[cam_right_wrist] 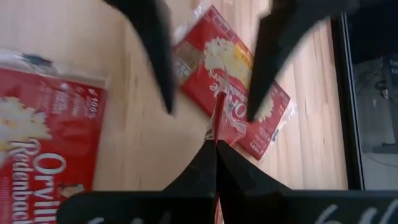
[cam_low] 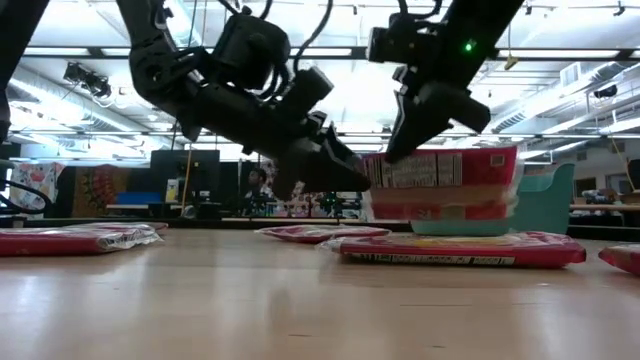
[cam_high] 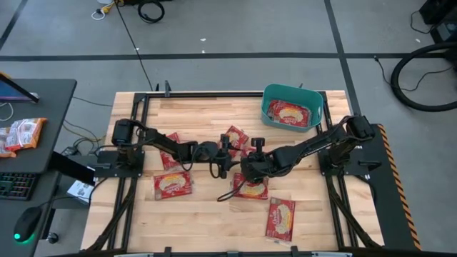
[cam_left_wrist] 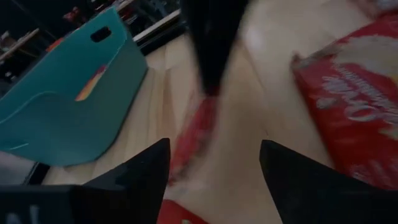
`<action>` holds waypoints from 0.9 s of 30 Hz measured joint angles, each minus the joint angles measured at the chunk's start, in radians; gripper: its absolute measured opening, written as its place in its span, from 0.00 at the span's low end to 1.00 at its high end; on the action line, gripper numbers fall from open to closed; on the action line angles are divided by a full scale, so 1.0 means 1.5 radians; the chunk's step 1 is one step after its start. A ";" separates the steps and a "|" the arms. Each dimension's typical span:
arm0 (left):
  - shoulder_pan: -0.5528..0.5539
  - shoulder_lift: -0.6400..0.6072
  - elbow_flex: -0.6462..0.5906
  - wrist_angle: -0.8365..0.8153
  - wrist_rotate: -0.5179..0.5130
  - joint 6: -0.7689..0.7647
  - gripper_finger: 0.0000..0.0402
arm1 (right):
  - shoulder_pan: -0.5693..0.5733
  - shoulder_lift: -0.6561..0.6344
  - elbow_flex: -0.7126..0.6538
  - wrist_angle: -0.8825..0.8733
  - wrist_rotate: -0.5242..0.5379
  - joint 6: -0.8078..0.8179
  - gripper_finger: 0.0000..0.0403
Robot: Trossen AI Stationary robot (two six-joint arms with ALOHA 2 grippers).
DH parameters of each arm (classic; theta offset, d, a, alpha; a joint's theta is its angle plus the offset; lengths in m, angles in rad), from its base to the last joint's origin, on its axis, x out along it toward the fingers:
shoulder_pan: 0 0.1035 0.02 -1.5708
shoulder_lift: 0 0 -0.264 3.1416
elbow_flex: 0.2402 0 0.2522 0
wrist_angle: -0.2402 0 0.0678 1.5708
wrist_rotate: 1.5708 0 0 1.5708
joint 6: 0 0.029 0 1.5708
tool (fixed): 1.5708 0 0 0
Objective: Sort popcorn bags into baskets
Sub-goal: Put the popcorn bag into the blue bin
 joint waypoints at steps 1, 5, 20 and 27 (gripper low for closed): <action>0.000 0.001 0.007 -0.006 -0.003 0.000 0.61 | 0.003 0.000 0.004 -0.002 0.001 0.000 0.01; 0.000 0.002 0.022 -0.041 -0.006 0.002 0.52 | 0.015 0.000 0.019 -0.014 0.017 -0.001 0.01; 0.001 0.002 0.031 -0.050 -0.026 -0.011 0.12 | 0.027 -0.005 0.037 -0.039 0.014 0.016 0.15; 0.001 0.002 0.031 -0.049 -0.056 -0.019 0.06 | 0.027 -0.021 0.037 -0.061 0.004 0.083 0.33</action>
